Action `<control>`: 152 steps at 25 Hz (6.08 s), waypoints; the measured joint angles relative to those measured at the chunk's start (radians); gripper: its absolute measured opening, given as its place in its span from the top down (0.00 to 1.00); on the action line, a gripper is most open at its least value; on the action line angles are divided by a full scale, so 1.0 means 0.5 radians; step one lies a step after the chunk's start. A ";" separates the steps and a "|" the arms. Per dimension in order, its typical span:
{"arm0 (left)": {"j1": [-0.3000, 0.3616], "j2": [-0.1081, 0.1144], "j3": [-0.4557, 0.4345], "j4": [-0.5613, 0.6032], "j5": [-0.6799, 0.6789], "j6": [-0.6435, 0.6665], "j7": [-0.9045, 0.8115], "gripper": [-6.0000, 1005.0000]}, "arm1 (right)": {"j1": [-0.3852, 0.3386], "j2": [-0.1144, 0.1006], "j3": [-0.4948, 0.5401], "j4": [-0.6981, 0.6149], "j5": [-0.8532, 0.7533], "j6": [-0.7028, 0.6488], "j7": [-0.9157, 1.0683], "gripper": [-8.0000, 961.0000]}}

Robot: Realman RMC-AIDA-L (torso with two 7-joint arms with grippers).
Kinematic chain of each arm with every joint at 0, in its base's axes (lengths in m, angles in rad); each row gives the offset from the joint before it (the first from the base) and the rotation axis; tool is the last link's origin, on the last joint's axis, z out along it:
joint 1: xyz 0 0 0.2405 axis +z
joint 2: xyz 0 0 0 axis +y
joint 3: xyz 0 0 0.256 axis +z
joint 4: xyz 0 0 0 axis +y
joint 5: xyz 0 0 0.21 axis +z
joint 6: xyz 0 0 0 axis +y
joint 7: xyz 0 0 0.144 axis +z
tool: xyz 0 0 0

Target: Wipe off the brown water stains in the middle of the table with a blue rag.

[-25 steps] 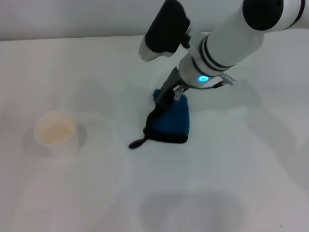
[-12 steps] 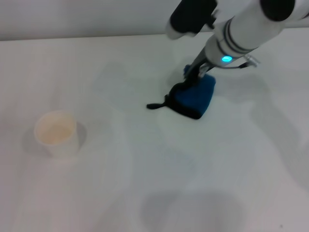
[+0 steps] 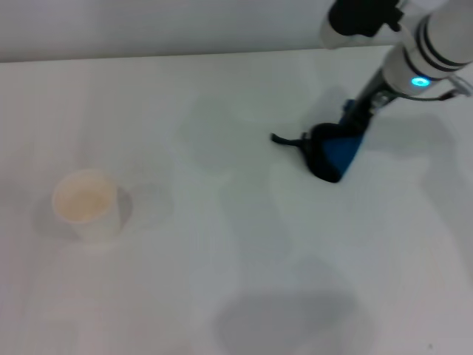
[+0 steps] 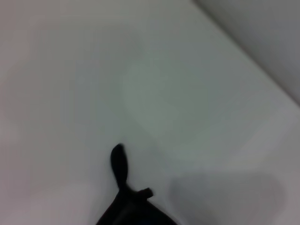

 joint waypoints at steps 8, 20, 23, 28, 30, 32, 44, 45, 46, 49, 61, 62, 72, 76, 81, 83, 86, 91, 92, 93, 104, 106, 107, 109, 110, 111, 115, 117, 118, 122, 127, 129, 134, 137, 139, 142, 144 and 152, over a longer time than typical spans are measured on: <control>-0.048 0.006 0.000 0.001 0.000 0.019 0.005 0.16 | -0.136 -0.006 0.279 0.001 -0.258 0.163 -0.103 0.91; -0.121 0.012 0.000 0.017 0.016 0.129 0.010 0.16 | -0.245 -0.023 0.615 -0.016 -0.536 0.138 -0.143 0.91; -0.136 0.014 0.000 0.020 0.021 0.156 0.011 0.16 | -0.253 -0.013 0.631 -0.022 -0.528 0.123 -0.155 0.90; -0.143 0.015 0.000 0.022 0.022 0.170 0.011 0.16 | -0.247 0.001 0.630 -0.018 -0.449 0.131 -0.202 0.89; -0.144 0.015 0.000 0.022 0.022 0.173 0.011 0.16 | -0.242 0.002 0.626 -0.009 -0.393 0.136 -0.231 0.88; -0.144 0.015 -0.002 0.021 0.022 0.182 0.011 0.16 | -0.240 0.004 0.618 -0.007 -0.345 0.138 -0.251 0.88; -0.151 0.012 -0.001 0.020 0.021 0.214 0.011 0.16 | -0.210 0.016 0.537 0.068 -0.155 0.130 -0.306 0.84; -0.153 0.012 0.000 0.021 0.021 0.214 0.011 0.16 | -0.210 0.016 0.533 0.068 -0.140 0.127 -0.306 0.84; -0.154 0.012 0.000 0.021 0.021 0.214 0.011 0.16 | -0.210 0.016 0.533 0.065 -0.127 0.126 -0.308 0.84; -0.154 0.011 0.000 0.019 0.021 0.214 0.011 0.16 | -0.206 0.016 0.533 0.056 -0.077 0.125 -0.327 0.83; -0.146 0.006 0.000 0.006 0.021 0.214 0.011 0.16 | -0.120 0.017 0.404 0.077 0.098 0.102 -0.371 0.79; -0.144 0.006 0.000 0.006 0.021 0.214 0.011 0.16 | -0.117 0.017 0.404 0.077 0.099 0.101 -0.371 0.79; -0.134 0.007 0.000 0.006 0.021 0.214 0.011 0.16 | -0.152 0.006 0.500 0.042 0.104 0.162 -0.349 0.76; -0.137 0.009 0.000 0.006 0.021 0.214 0.011 0.16 | -0.215 0.009 0.550 -0.083 0.118 0.208 -0.350 0.75; -0.141 0.009 0.000 0.006 0.021 0.214 0.011 0.16 | -0.327 -0.002 0.561 -0.290 0.326 0.325 -0.375 0.64; -0.140 0.009 0.000 0.007 0.021 0.214 0.011 0.16 | -0.376 -0.003 0.597 -0.386 0.402 0.375 -0.398 0.60; -0.139 0.009 0.000 0.008 0.021 0.214 0.011 0.16 | -0.482 0.003 0.698 -0.579 0.562 0.413 -0.457 0.53; -0.132 0.009 0.000 0.011 0.021 0.214 0.008 0.16 | -0.566 0.004 0.855 -0.621 0.793 0.348 -0.598 0.35; -0.129 0.011 0.000 0.015 0.021 0.214 0.007 0.16 | -0.586 0.006 0.895 -0.615 0.866 0.312 -0.644 0.31; -0.127 0.012 0.000 0.018 0.021 0.214 0.007 0.16 | -0.613 0.007 0.932 -0.608 0.951 0.279 -0.701 0.27; -0.163 0.023 -0.012 0.029 0.021 0.282 0.010 0.16 | -0.889 -0.008 1.483 0.068 2.277 0.163 -1.917 0.12; -0.165 0.024 -0.012 0.036 0.021 0.306 0.011 0.16 | -0.890 -0.007 1.612 0.259 2.388 0.198 -2.133 0.12; -0.166 0.024 -0.012 0.042 0.021 0.318 0.011 0.16 | -0.891 -0.007 1.667 0.336 2.429 0.215 -2.238 0.12; -0.166 0.024 -0.012 0.049 0.021 0.329 0.011 0.16 | -0.892 -0.007 1.774 0.519 2.524 0.253 -2.514 0.12; -0.167 0.024 -0.011 0.068 0.021 0.351 0.010 0.16 | -0.892 -0.007 1.821 0.613 2.575 0.270 -2.663 0.12; -0.166 0.024 -0.010 0.072 0.021 0.356 0.010 0.16 | -0.893 -0.007 1.858 0.698 2.630 0.286 -2.798 0.12; -0.164 0.024 -0.011 0.077 0.021 0.365 0.011 0.16 | -0.896 -0.006 2.006 1.025 2.812 0.335 -3.265 0.12; -0.161 0.024 -0.012 0.077 0.021 0.376 0.012 0.16 | -0.895 -0.006 2.054 1.153 2.843 0.330 -3.453 0.12; -0.159 0.024 -0.012 0.077 0.021 0.387 0.012 0.16 | -0.895 -0.006 2.069 1.204 2.847 0.316 -3.541 0.12; -0.154 0.024 -0.002 0.077 0.021 0.418 0.016 0.16 | -0.893 -0.004 2.094 1.370 2.870 0.196 -3.806 0.12; -0.147 0.024 -0.009 0.080 0.021 0.424 0.020 0.16 | -0.883 -0.001 2.158 1.500 2.911 0.062 -4.022 0.12; -0.145 0.024 -0.015 0.082 0.021 0.450 0.020 0.16 | -0.883 0.000 2.162 1.520 2.916 0.033 -4.069 0.12; -0.157 0.020 -0.016 0.076 0.017 0.512 0.052 0.16 | -0.877 0.000 2.163 1.538 2.925 -0.029 -4.103 0.12; -0.161 0.015 -0.020 0.078 0.006 0.526 0.080 0.16 | -0.874 0.003 2.164 1.550 2.926 -0.049 -4.145 0.12; -0.161 0.012 -0.021 0.081 -0.010 0.526 0.087 0.16 | -0.869 0.005 2.164 1.562 2.939 -0.059 -4.175 0.12; -0.162 0.007 -0.022 0.080 -0.065 0.525 0.089 0.16 | -0.865 0.006 2.167 1.572 2.973 -0.067 -4.197 0.12; -0.164 0.005 -0.022 0.075 -0.090 0.528 0.090 0.16 | -0.865 0.006 2.168 1.583 2.993 -0.072 -4.205 0.12; -0.168 0.002 -0.021 0.058 -0.102 0.518 0.090 0.16 | -0.877 0.006 2.266 1.635 3.059 -0.085 -4.207 0.12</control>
